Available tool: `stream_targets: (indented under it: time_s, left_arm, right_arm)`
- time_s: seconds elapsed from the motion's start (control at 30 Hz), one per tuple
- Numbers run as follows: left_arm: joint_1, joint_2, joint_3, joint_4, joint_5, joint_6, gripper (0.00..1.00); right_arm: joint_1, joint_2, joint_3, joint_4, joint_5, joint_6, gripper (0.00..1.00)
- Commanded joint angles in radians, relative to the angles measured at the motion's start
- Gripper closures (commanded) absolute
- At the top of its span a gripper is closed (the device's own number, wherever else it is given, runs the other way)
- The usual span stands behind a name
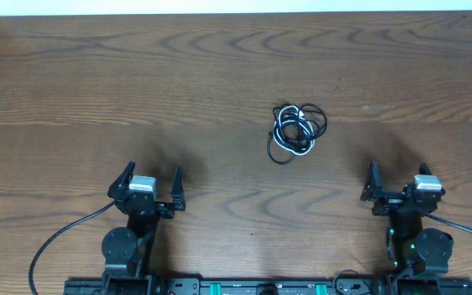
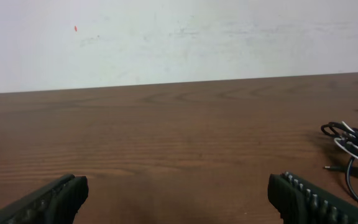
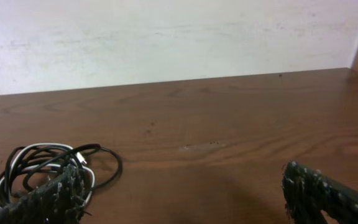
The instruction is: Untangle cables
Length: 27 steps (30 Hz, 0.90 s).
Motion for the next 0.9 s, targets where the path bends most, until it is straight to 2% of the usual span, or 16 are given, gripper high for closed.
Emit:
stream_targets:
  time_s: [0.0,0.7,0.87]
  left_arm:
    - [-0.002,0.000,-0.010,-0.041,0.042,0.014,0.02]
    - [-0.002,0.000,-0.010,-0.040,0.039,0.014,0.02]
    - [-0.002,0.000,-0.010,0.004,0.039,0.014,0.02]
  right_arm:
    - [0.006,0.001,-0.004,-0.001,0.012,0.013,0.01]
    - [0.006,0.001,-0.004,-0.001,0.012,0.013,0.01]
    - [0.006,0.001,-0.004,-0.001,0.012,0.013,0.01]
